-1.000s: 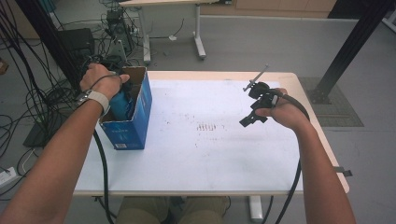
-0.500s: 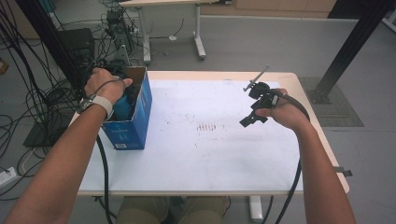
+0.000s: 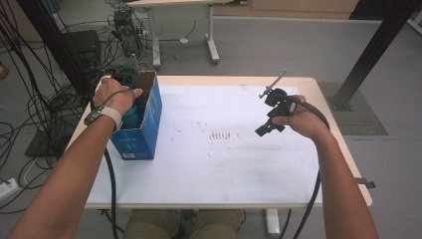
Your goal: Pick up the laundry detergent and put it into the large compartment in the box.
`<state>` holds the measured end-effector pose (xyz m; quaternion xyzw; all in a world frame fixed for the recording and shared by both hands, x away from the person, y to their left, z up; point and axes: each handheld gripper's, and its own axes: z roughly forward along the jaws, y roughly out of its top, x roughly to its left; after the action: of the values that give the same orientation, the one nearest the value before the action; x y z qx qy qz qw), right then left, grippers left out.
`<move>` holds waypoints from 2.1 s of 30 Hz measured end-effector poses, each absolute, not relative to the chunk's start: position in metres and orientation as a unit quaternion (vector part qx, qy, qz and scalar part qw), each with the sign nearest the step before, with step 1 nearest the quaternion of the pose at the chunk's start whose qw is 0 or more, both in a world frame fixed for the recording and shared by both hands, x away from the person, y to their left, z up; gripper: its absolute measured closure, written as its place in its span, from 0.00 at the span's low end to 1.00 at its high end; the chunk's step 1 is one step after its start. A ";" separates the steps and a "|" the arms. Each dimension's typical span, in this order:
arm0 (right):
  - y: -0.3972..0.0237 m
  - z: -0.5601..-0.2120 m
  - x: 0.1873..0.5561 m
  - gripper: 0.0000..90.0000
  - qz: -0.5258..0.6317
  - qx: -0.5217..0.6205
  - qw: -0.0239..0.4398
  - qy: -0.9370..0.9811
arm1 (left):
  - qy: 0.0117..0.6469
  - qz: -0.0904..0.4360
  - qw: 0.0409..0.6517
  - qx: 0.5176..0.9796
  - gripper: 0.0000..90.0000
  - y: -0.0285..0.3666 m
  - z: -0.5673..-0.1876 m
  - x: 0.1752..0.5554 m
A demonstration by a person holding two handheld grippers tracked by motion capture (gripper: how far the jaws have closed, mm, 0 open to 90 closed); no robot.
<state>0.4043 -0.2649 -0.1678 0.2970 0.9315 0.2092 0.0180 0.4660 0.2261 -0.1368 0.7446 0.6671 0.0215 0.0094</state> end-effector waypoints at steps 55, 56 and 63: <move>-0.269 -0.165 0.398 0.12 0.209 0.304 0.022 0.929 | 0.659 0.020 -0.003 0.752 0.42 0.221 -0.150 0.468; -0.269 -0.166 0.398 0.12 0.209 0.304 0.022 0.929 | 0.658 0.020 -0.003 0.752 0.42 0.221 -0.150 0.468; -0.268 -0.165 0.398 0.12 0.209 0.304 0.022 0.929 | 0.659 0.021 -0.003 0.752 0.42 0.220 -0.150 0.468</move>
<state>0.3981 -0.2682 -0.1653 0.3038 0.9292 0.2092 0.0219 0.4682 0.2205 -0.1498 0.7518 0.6590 0.0206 -0.0031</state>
